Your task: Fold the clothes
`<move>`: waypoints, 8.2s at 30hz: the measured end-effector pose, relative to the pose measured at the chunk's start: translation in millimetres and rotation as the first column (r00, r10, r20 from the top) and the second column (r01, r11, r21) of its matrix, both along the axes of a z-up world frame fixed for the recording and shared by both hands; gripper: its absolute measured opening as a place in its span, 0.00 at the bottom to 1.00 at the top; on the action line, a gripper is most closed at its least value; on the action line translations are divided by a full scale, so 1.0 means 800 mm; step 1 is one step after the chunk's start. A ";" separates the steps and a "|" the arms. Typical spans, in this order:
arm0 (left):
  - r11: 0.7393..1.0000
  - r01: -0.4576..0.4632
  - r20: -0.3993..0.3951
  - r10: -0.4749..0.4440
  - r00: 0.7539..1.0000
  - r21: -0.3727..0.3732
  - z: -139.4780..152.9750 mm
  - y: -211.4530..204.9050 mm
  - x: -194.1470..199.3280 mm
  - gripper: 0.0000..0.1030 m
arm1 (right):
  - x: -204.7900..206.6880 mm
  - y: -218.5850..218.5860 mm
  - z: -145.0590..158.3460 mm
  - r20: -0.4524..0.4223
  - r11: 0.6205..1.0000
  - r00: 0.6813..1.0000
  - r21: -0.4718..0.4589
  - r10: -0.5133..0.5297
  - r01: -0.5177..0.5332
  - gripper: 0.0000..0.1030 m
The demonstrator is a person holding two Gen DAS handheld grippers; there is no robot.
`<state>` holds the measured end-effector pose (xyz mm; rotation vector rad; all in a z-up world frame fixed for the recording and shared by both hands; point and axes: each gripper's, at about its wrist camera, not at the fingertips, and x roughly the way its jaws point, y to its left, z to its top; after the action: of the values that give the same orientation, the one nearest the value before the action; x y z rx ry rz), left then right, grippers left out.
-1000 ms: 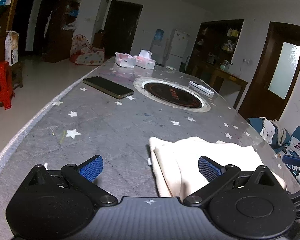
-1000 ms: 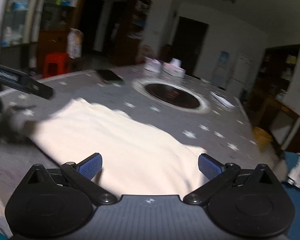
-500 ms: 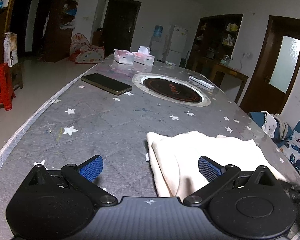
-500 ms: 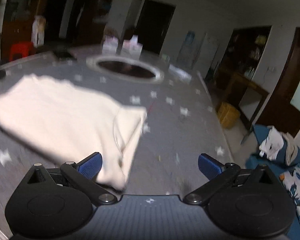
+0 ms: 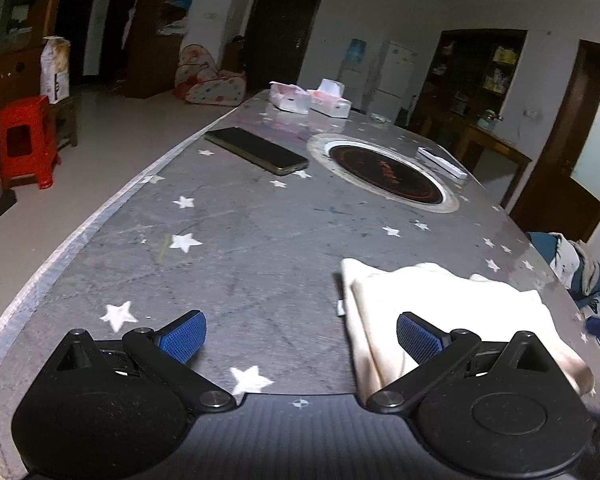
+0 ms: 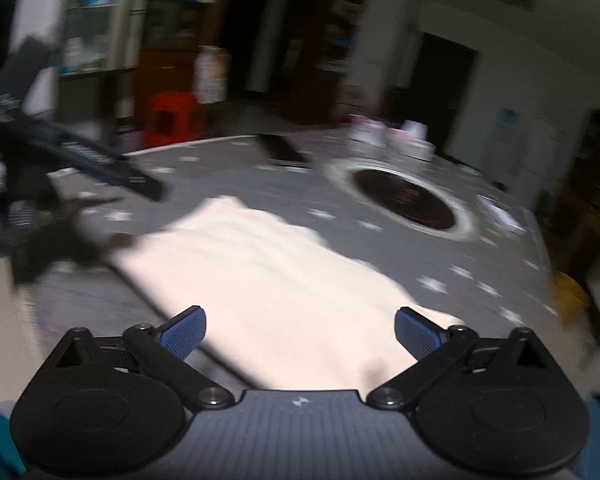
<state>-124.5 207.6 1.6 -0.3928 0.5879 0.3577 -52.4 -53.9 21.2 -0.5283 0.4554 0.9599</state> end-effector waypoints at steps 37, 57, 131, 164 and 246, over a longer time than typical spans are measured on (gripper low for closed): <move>0.776 0.031 0.048 -0.001 0.999 -0.630 -0.036 0.027 0.061 0.56 | -0.018 0.077 0.020 -0.105 0.957 0.953 0.094 0.282 -0.273 0.12; 0.797 0.054 0.039 -0.039 0.999 -0.602 -0.049 0.018 0.072 0.16 | 0.088 -0.041 -0.001 -0.195 0.974 0.967 0.119 -0.165 0.191 0.40; 0.895 0.437 -0.054 -0.442 0.895 -0.083 0.022 -0.186 0.270 0.23 | 0.224 -0.197 -0.031 -0.304 0.805 0.801 0.149 -0.515 0.574 0.17; 0.846 0.533 -0.153 -0.527 0.836 0.004 -0.009 -0.246 0.327 0.24 | 0.251 -0.142 -0.041 -0.286 0.837 0.822 0.104 -0.493 0.538 0.31; 0.886 0.454 -0.058 -0.450 0.891 0.096 0.021 -0.244 0.128 1.00 | 0.052 -0.184 -0.008 -0.179 0.736 0.767 0.215 -0.617 0.642 1.00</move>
<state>-22.4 12.3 18.2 -0.1360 0.6713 -0.0550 -10.6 -201.2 14.4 -0.0549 0.5359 0.3682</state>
